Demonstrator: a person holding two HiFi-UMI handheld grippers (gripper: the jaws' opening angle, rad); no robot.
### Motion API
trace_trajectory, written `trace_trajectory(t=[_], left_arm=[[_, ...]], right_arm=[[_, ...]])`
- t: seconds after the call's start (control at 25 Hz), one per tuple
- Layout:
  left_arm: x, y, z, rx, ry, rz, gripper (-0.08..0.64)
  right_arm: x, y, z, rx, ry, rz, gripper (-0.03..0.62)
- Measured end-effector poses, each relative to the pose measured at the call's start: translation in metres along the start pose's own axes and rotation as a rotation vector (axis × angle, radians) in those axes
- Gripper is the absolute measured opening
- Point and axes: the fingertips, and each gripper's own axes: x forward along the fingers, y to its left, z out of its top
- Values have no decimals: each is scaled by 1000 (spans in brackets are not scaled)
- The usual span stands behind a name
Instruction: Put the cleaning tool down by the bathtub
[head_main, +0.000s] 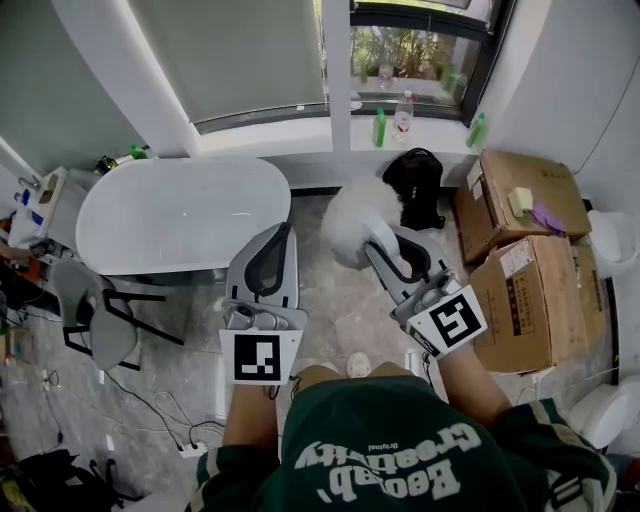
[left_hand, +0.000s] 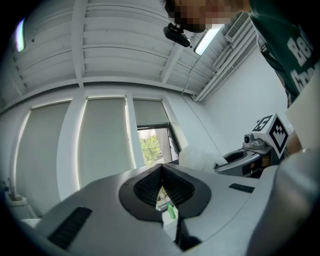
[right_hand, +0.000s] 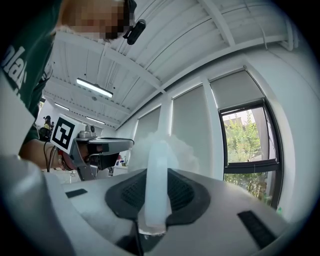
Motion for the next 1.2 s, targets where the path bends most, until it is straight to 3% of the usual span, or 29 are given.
trace_trajectory(t=[0.68,1.2], left_arm=[[14,-37,9,32,-18,-41,9],[38,-25,-8,21,-22,-56,9]], right_arm=[[-28,-19,-8,39,-37,-11,95],[-4,-35,-8,8,-52,-3,95]])
